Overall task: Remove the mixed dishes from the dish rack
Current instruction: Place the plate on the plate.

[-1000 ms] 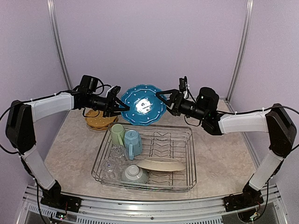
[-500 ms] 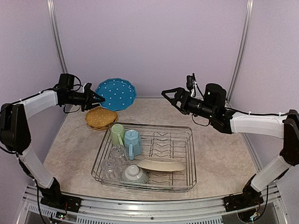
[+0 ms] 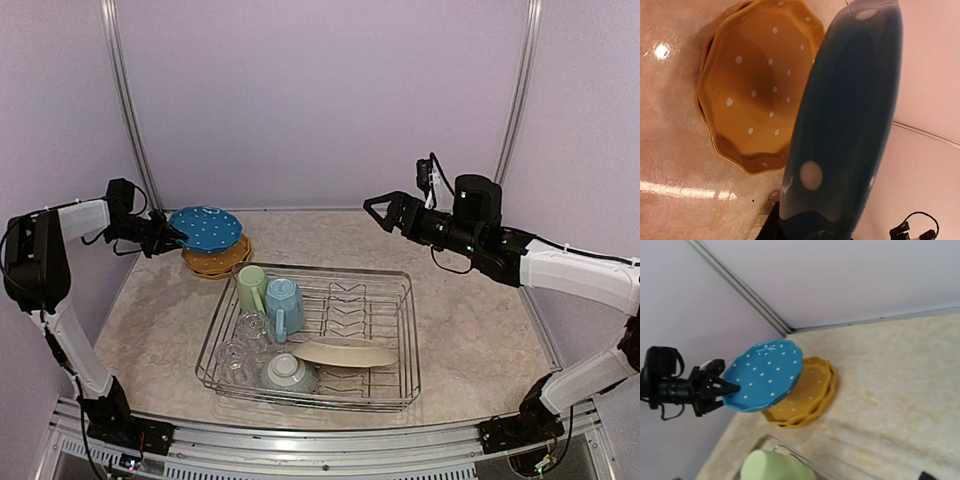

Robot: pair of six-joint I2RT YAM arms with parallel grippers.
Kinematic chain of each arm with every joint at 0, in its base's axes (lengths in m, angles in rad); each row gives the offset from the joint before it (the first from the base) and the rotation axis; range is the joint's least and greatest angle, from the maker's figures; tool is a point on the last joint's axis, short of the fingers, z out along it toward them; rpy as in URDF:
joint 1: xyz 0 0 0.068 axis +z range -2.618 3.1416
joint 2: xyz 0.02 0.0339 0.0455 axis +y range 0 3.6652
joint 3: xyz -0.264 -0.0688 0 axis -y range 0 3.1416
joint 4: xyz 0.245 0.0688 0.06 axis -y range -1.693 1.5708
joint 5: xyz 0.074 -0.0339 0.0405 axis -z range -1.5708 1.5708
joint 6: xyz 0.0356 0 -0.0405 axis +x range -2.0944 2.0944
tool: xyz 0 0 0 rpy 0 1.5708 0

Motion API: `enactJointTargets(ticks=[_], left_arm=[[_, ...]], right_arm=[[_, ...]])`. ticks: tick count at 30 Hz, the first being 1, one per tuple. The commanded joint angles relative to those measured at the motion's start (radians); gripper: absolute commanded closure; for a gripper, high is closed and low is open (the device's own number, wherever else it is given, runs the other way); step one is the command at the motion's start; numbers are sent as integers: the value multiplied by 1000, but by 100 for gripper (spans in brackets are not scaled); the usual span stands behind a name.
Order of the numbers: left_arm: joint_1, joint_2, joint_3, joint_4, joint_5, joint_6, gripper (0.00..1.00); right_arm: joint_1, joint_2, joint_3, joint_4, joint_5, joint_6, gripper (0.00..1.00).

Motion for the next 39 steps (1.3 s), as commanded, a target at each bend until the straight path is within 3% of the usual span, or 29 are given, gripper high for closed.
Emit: enactJointTargets(ticks=[1, 27, 35, 39], left_arm=[[-6, 47, 97, 10, 33, 33, 100], [-18, 205, 183, -30, 50, 55, 100], [-24, 198, 183, -42, 35, 62, 89], [-24, 181, 183, -55, 14, 63, 77]], right_arm=[[-8, -54, -4, -103, 57, -72, 0], [-7, -126, -30, -192, 103, -124, 0], [-6, -122, -25, -226, 102, -137, 0], [-4, -96, 14, -316, 104, -174, 0]])
